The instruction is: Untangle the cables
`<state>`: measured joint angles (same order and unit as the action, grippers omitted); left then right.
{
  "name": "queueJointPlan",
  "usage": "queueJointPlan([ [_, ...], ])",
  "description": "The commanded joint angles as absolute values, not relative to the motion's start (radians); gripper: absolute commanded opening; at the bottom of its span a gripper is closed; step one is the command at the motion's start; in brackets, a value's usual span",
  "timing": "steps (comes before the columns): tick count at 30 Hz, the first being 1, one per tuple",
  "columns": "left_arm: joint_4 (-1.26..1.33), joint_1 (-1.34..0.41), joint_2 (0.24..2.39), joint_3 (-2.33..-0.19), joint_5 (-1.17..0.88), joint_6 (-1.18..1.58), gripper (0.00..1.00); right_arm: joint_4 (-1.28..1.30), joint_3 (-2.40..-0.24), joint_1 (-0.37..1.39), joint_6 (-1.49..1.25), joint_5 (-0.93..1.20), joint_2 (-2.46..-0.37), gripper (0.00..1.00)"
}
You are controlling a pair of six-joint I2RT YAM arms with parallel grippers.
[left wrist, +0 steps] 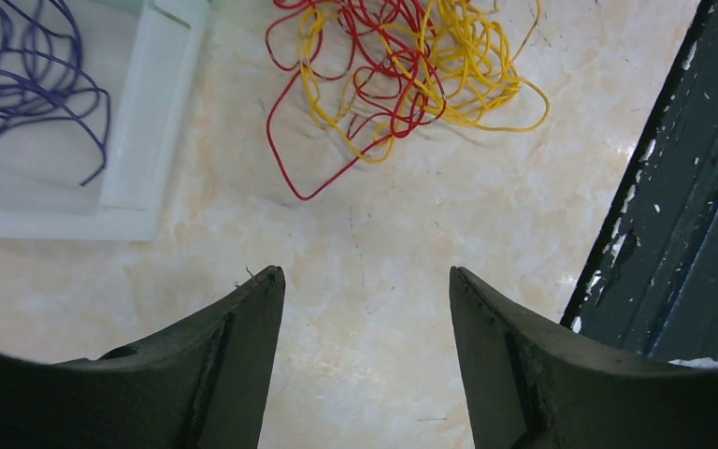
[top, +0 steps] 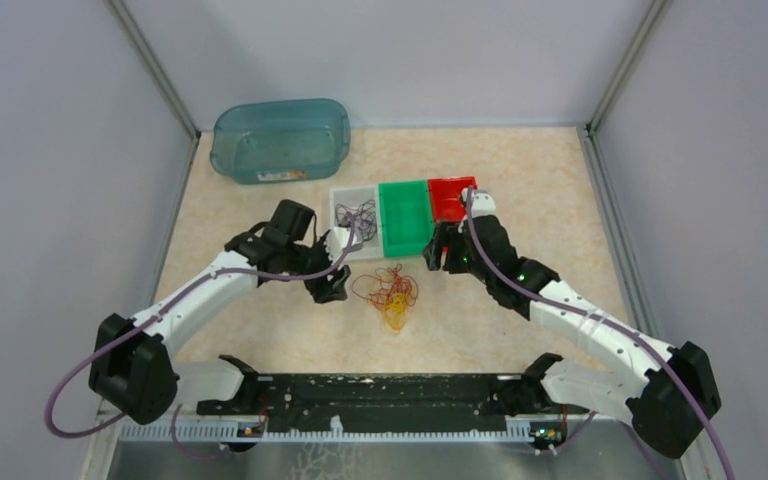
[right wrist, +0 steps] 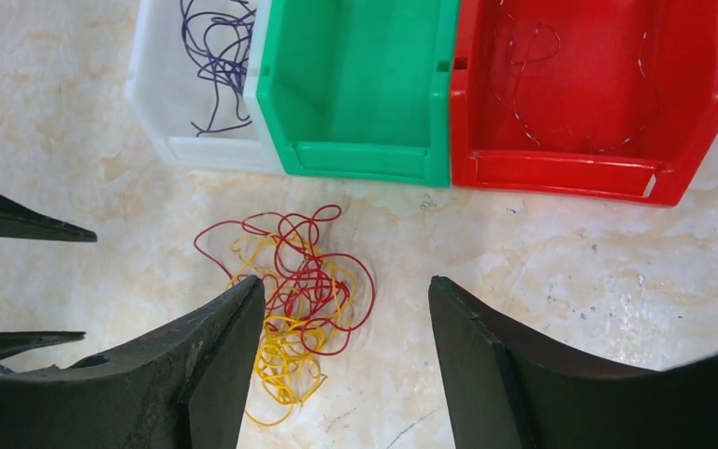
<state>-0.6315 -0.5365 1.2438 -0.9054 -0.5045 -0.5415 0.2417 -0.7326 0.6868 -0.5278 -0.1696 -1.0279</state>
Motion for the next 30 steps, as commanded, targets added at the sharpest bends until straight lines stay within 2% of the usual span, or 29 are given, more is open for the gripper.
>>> queueJointPlan([
  [1, -0.464, -0.534, 1.28, -0.841, -0.553, -0.382, 0.7, 0.133, -0.714, 0.712, -0.534, -0.213, -0.975, 0.65],
  [10, -0.306, -0.513, 1.447, -0.813, -0.549, -0.303, 0.62, 0.118, -0.694, 0.725, -0.526, -0.243, -0.941, 0.6],
  [22, -0.178, -0.512, 1.508, -0.767, -0.508, -0.287, 0.58, 0.108, -0.676, 0.738, -0.536, -0.23, -0.884, 0.54],
  [30, -0.143, -0.511, 1.564, -0.767, -0.493, -0.321, 0.52, 0.106, -0.685, 0.738, -0.544, -0.202, -0.875, 0.51],
])
